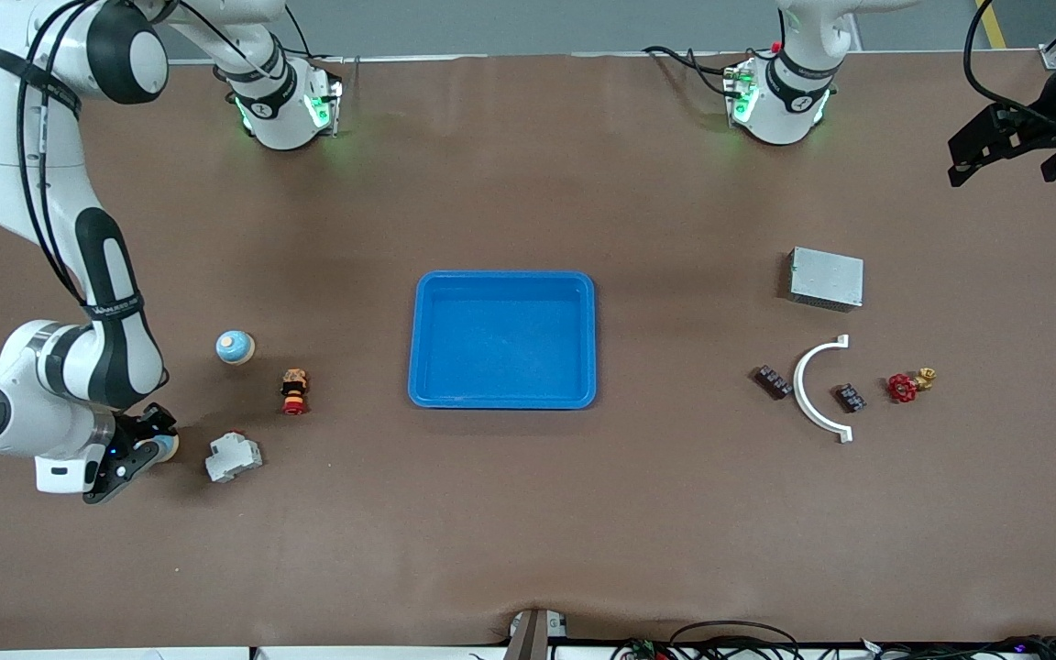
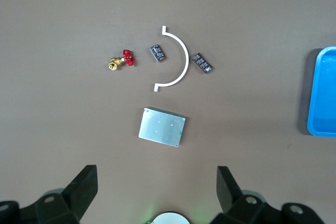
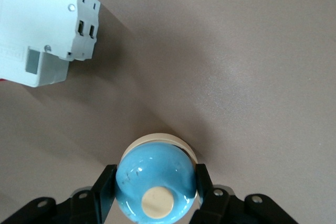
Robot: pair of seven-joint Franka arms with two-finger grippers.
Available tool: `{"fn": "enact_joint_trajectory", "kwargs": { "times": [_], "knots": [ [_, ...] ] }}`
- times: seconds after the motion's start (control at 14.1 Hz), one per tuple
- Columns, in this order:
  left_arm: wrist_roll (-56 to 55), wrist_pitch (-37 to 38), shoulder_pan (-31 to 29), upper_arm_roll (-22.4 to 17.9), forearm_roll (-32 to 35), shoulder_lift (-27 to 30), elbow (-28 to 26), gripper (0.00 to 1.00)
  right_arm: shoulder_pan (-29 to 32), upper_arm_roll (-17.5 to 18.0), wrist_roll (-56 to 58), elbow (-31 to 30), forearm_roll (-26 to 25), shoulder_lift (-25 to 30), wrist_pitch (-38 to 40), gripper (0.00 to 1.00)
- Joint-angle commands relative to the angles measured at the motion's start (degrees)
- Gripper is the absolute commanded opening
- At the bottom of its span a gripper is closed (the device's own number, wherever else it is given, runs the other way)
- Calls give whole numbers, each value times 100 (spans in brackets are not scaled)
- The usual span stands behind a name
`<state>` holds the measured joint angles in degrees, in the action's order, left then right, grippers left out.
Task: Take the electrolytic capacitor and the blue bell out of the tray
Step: 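Carry the bell toward the white block and lower it with the right gripper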
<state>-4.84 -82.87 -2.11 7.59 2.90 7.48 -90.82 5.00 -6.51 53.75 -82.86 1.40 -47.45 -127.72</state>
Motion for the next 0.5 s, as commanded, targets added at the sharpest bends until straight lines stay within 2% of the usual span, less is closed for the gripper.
{"fn": "enact_joint_trajectory", "kwargs": {
  "times": [0.0, 0.07, 0.21, 0.43],
  "knots": [
    [-52, 113, 0, 23, -114, 113, -50, 100, 18, 27, 83, 77, -25, -45, -25, 55],
    [-52, 113, 0, 32, -114, 104, -41, 100, 10, 27, 22, 77, -17, -36, 10, 100],
    [-52, 113, 9, 41, -114, 104, -41, 100, 27, 27, 21, 77, -16, 34, 132, 100],
    [-44, 122, 0, 102, -123, 104, -67, 100, -8, 36, -49, 103, -8, 349, 991, 100]
  ]
}}
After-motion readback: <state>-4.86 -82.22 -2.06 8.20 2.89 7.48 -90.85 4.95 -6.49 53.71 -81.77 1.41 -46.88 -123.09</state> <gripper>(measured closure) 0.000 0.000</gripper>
